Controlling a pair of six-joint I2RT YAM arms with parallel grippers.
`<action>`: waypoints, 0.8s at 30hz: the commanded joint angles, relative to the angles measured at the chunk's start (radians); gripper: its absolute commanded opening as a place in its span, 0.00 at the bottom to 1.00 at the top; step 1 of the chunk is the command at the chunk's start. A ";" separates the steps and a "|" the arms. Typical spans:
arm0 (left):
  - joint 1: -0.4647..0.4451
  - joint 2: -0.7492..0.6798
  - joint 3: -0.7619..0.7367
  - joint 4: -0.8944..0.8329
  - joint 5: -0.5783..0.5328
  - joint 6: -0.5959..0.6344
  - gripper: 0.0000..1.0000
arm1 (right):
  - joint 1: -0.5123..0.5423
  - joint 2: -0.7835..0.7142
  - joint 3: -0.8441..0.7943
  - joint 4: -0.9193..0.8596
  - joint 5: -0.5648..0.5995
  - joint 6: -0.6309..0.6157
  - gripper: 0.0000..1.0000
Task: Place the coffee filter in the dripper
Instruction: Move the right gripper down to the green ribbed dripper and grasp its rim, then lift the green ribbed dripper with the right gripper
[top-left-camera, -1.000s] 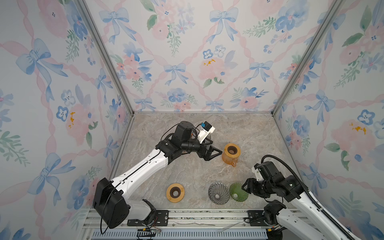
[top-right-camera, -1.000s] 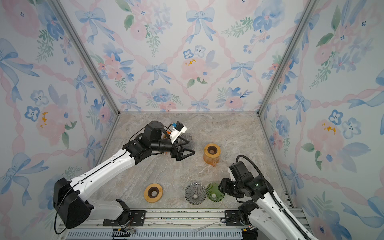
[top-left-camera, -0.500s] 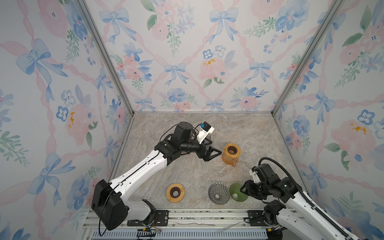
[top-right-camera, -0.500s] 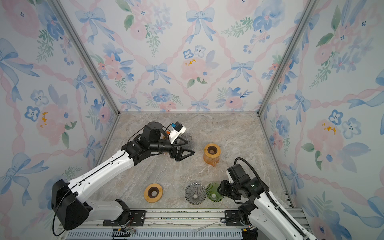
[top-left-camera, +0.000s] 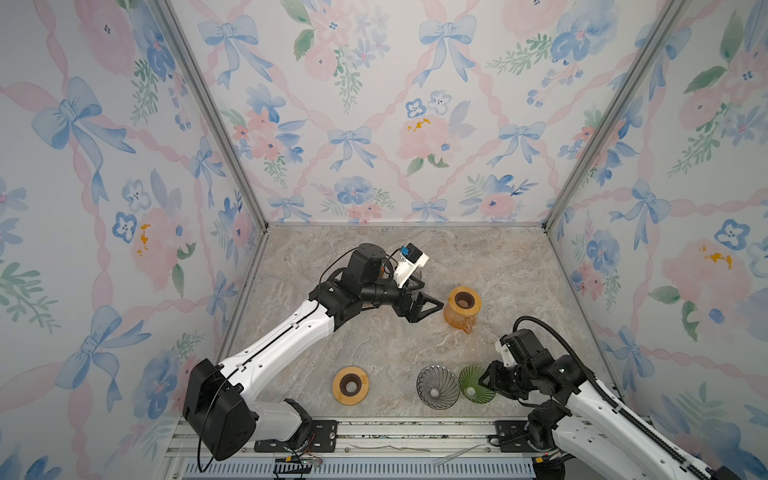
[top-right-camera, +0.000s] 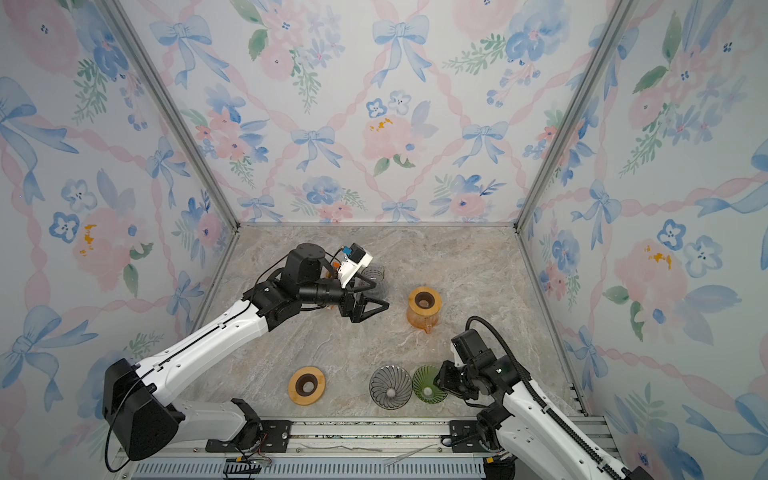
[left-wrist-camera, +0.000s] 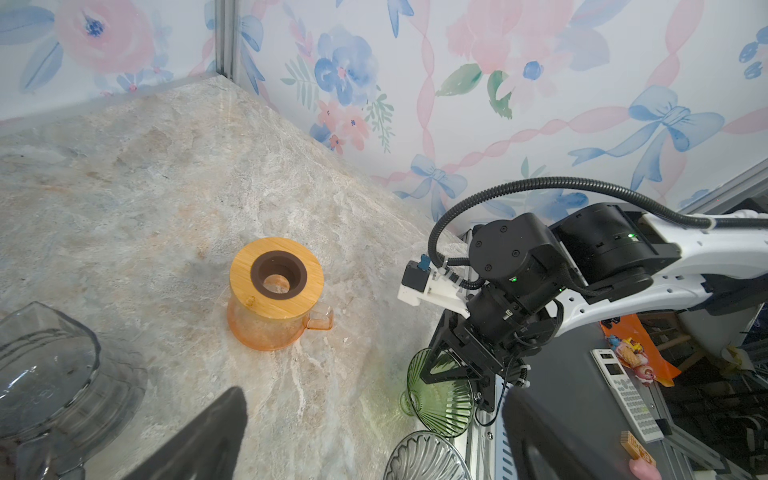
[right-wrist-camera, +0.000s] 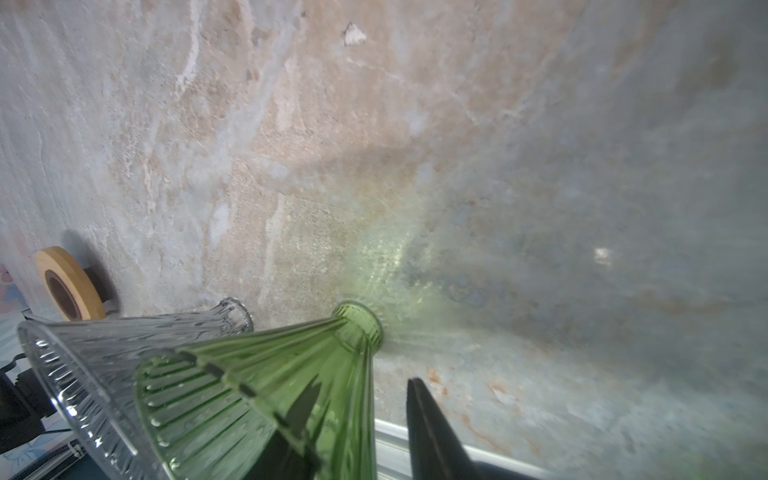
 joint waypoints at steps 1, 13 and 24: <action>-0.007 -0.012 -0.008 -0.004 0.001 0.017 0.98 | 0.013 -0.009 -0.015 0.009 0.026 0.009 0.36; -0.005 -0.019 -0.008 -0.004 -0.008 0.017 0.98 | 0.016 -0.031 -0.013 0.021 0.042 0.020 0.26; -0.005 -0.020 -0.008 -0.006 -0.008 0.016 0.98 | 0.018 -0.070 -0.016 0.026 0.061 0.035 0.18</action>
